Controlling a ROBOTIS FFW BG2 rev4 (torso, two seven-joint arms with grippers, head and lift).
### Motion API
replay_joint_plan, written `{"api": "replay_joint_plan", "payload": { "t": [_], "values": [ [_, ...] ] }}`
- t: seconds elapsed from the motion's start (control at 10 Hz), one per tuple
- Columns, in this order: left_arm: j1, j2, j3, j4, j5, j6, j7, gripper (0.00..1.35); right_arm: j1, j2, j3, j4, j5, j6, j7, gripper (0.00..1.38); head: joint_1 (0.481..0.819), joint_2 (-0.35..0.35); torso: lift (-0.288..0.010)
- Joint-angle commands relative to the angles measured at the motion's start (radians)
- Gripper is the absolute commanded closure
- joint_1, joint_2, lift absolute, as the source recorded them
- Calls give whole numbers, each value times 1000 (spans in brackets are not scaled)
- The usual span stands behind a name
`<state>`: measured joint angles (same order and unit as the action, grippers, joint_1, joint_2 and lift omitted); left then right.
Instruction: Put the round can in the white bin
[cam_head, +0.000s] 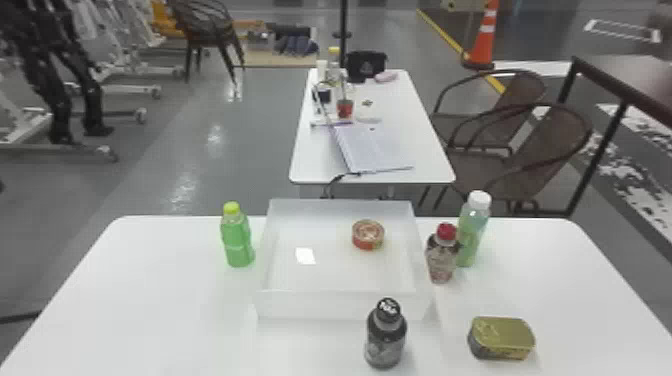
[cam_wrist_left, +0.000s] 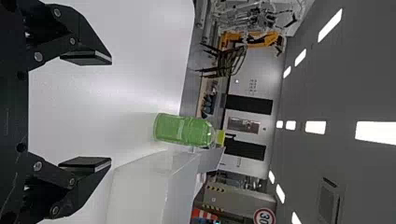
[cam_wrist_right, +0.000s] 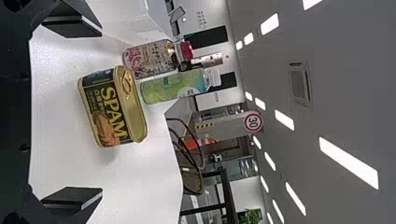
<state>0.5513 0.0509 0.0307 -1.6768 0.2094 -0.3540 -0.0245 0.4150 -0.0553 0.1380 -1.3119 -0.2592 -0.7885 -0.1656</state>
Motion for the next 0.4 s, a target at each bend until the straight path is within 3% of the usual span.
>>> {"api": "replay_joint_plan", "payload": {
  "t": [0.0, 0.3],
  "values": [
    [-1, 3, -3, 2, 8, 1, 0, 496, 1, 0, 0, 0, 0, 0, 0, 96, 549, 0, -100],
    [-8, 12, -12, 6, 18, 6, 0, 490, 4, 2, 0, 2, 0, 0, 0, 96, 549, 0, -100]
  ]
}}
